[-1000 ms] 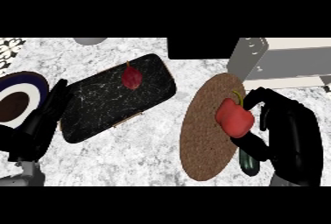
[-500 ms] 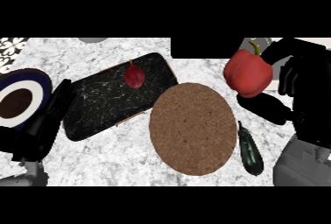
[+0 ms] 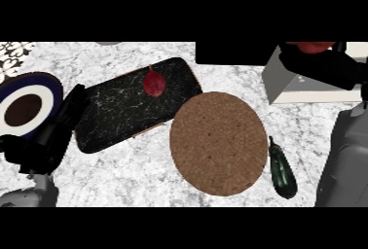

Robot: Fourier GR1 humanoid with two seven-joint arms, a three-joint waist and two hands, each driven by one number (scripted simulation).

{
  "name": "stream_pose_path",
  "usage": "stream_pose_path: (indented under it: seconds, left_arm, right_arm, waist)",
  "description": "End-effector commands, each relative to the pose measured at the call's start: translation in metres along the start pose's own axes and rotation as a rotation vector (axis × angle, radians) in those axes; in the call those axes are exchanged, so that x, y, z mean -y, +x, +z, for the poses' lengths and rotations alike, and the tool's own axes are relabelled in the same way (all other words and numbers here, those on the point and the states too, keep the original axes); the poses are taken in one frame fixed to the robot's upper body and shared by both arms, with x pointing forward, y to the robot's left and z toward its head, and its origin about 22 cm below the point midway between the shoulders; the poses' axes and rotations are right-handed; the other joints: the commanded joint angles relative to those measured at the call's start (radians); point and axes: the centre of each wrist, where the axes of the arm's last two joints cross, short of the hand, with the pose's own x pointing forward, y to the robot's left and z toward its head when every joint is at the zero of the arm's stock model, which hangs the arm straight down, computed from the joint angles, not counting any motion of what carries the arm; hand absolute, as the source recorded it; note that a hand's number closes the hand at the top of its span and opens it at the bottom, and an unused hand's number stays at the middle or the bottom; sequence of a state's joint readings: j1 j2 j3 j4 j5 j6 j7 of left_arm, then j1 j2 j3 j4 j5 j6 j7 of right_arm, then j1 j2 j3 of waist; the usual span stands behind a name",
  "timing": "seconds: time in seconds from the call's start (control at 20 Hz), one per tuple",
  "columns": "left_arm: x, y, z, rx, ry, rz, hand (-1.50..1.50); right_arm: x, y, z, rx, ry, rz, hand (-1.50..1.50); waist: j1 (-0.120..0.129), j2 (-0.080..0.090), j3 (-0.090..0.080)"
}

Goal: Pick the bell pepper from the placemat and place it in the tiered shelf

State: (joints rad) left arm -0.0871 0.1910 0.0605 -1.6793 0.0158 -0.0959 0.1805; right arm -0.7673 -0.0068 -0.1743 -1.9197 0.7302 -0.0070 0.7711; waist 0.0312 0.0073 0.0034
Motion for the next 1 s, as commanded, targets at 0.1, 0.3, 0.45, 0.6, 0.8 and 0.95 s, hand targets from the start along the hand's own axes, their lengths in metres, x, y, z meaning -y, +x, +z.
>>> stream_pose_path:
  seconds: [0.1, 0.3, 0.45, 0.6, 0.8, 0.95]
  left_arm:
    - [0.018, -0.006, -0.006, 0.004, 0.009, 0.003, 0.00]
    - [-0.003, 0.004, 0.001, 0.016, 0.036, -0.013, 0.00]
    - [0.003, 0.001, 0.000, 0.001, -0.003, -0.008, 0.00]
    - [-0.008, 0.008, -0.006, 0.010, -0.004, -0.015, 0.00]
    - [-0.003, 0.001, -0.011, 0.005, 0.013, 0.008, 0.00]
    - [-0.008, 0.004, -0.004, 0.006, -0.005, 0.004, 0.00]
  right_arm:
    - [-0.001, -0.021, -0.038, -0.027, 0.002, -0.272, 1.50]
    - [0.020, -0.039, -0.049, 0.106, -0.039, 0.687, 1.50]
    - [0.015, -0.041, -0.066, 0.159, -0.045, 0.858, 1.50]
    - [0.021, -0.028, -0.093, 0.215, -0.083, 0.914, 1.50]
    - [0.019, -0.044, -0.116, 0.284, -0.095, 0.910, 1.50]
    - [0.015, -0.024, -0.136, 0.366, -0.098, 0.915, 1.50]
  waist:
    - [-0.020, -0.001, -0.003]
    - [-0.032, 0.003, -0.015]
    - [-0.002, 0.007, -0.007]
    - [-0.003, 0.003, -0.005]
    - [-0.016, -0.001, -0.004]
    - [-0.006, 0.000, -0.004]
